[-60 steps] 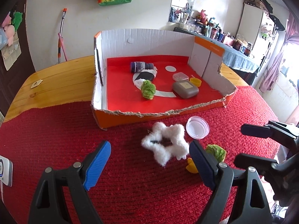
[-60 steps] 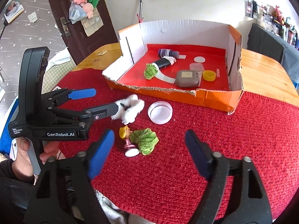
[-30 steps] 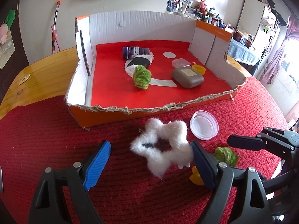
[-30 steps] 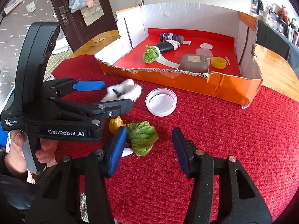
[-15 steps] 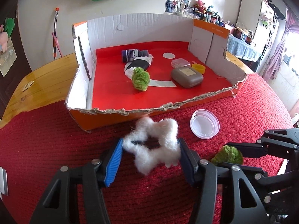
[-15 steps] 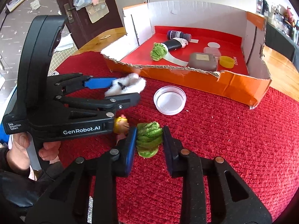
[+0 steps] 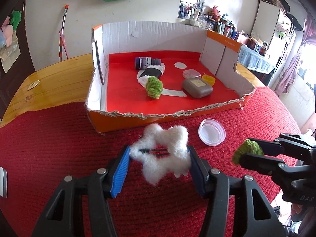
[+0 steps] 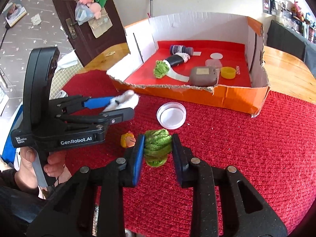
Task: Organize objects
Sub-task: 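Grasp the white star plush with the left tool while the right tool grasps the green lettuce toy, then lift and carry the star plush and lettuce toy over the cardboard box, then lower the star plush and lettuce toy onto the red mat, then open the left tool releasing the star plush while the right tool releases the lettuce, then withdraw both tools from the box toward the doll figurine and clear lid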
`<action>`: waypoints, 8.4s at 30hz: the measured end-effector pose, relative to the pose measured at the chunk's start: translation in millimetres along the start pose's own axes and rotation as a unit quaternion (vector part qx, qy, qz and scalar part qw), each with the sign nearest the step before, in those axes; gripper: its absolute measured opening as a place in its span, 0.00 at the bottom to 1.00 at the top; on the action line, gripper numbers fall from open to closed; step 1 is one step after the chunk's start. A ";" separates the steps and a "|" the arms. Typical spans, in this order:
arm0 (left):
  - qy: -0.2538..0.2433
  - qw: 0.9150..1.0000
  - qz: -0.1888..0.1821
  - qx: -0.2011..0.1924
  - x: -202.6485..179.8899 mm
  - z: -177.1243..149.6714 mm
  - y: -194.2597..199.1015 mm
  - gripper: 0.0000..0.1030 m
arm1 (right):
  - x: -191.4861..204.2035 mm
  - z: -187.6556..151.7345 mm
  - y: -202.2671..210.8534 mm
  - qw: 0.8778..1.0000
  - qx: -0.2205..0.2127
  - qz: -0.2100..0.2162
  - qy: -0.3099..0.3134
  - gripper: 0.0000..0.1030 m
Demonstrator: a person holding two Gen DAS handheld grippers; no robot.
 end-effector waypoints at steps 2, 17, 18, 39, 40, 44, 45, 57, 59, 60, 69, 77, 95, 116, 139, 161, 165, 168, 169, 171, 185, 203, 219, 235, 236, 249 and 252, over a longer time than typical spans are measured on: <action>-0.001 1.000 -0.002 -0.003 -2.2 -0.2 3.9 0.57 | -0.1 0.8 1.7 1.000 -0.003 0.001 -0.002 0.25; -0.002 1.000 -0.018 -0.019 -10.2 0.5 22.3 0.57 | -0.5 0.1 4.1 1.000 -0.005 0.003 -0.006 0.25; -0.003 1.000 -0.018 -0.019 -10.6 0.8 22.8 0.57 | -0.3 0.0 3.8 1.000 -0.005 0.003 -0.007 0.25; -0.012 0.999 -0.028 -0.037 -14.6 16.3 35.1 0.57 | 5.0 18.4 9.8 1.000 -0.019 0.017 0.002 0.25; -0.012 0.999 -0.028 -0.038 -14.5 18.0 35.5 0.57 | 5.1 19.7 9.7 1.000 -0.019 0.017 0.002 0.25; -0.016 0.999 -0.028 -0.044 -14.4 24.6 38.4 0.57 | 5.5 26.2 11.6 1.000 -0.023 0.020 0.005 0.25; -0.017 0.998 -0.028 -0.045 -14.3 25.6 38.8 0.57 | 5.6 28.7 12.3 0.999 -0.025 0.020 0.006 0.25; -0.015 0.998 -0.029 -0.045 -7.3 40.1 34.0 0.57 | -3.6 48.0 7.5 0.999 -0.030 0.024 -0.006 0.25; -0.014 0.998 -0.029 -0.045 -5.9 43.4 32.5 0.57 | -5.2 50.6 5.6 0.999 -0.030 0.023 -0.007 0.25; -0.015 0.998 -0.029 -0.045 -5.1 44.2 31.8 0.57 | -6.1 52.2 4.4 0.999 -0.030 0.022 -0.007 0.25; -0.015 0.999 -0.024 -0.037 0.4 56.8 21.5 0.57 | -12.9 66.6 -10.8 1.000 -0.021 0.020 -0.008 0.25; -0.004 0.999 -0.022 -0.024 10.7 62.5 10.1 0.57 | -17.8 73.5 -26.0 1.000 -0.004 0.020 -0.010 0.25; -0.009 1.000 -0.025 0.003 17.3 66.1 -10.4 0.57 | -17.4 82.8 -50.4 1.000 0.022 0.008 0.005 0.25; -0.031 0.998 -0.031 0.050 15.1 72.2 -41.5 0.57 | -27.9 91.8 -78.8 0.998 0.057 0.000 0.006 0.25; -0.025 0.998 -0.013 0.055 24.4 85.3 -66.0 0.57 | -41.6 96.7 -88.6 0.997 0.056 -0.043 0.009 0.25; -0.026 0.998 -0.008 0.058 24.4 81.4 -68.5 0.57 | -45.9 94.0 -95.8 0.997 0.064 -0.041 0.004 0.25; -0.026 0.998 -0.007 0.057 24.3 81.9 -68.7 0.57 | -46.2 93.7 -94.3 0.997 0.063 -0.041 0.002 0.25; -0.024 0.998 -0.008 0.054 24.6 82.0 -68.2 0.57 | -46.2 92.9 -92.9 0.997 0.061 -0.041 0.001 0.25; -0.024 0.998 -0.008 0.053 24.8 82.2 -67.6 0.57 | -46.3 92.9 -92.8 0.997 0.061 -0.041 0.001 0.25; -0.023 0.998 -0.007 0.052 24.7 82.4 -67.1 0.57 | -46.5 92.3 -91.8 0.997 0.060 -0.040 0.000 0.25; -0.028 0.999 -0.005 0.035 19.2 79.2 -53.5 0.59 | -37.6 91.5 -76.4 0.998 0.044 -0.036 0.002 0.61; -0.022 1.000 0.007 0.005 14.0 68.7 -22.8 0.76 | -34.5 82.6 -46.5 0.999 0.020 -0.036 -0.008 0.68; -0.024 1.000 0.002 -0.014 -4.7 45.9 3.0 0.85 | -33.0 64.7 -7.8 0.999 -0.011 -0.037 -0.019 0.83; -0.054 0.997 0.032 -0.037 -31.9 29.8 27.5 0.90 | -46.0 48.5 16.4 0.998 -0.028 -0.023 -0.044 0.87; -0.052 0.997 0.032 -0.039 -31.5 28.7 29.3 0.90 | -46.6 47.8 16.1 0.998 -0.027 -0.022 -0.046 0.87; -0.039 0.998 0.003 -0.058 -34.9 12.1 52.1 0.93 | -40.4 38.8 23.8 0.998 -0.028 -0.031 -0.044 0.87; -0.042 0.998 -0.001 -0.057 -38.0 6.6 52.6 0.93 | -37.7 35.8 25.7 0.998 -0.028 -0.033 -0.041 0.87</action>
Point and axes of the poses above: each gripper's, at about its wrist camera, not at the fingertips, and y roughly against the way its jaws point, x to its left, z to its top, the point moved 1 cm from there along -y, roughly the way its jaws point, and after that the axes turned 15 degrees about -z, right-handed, at the moved point
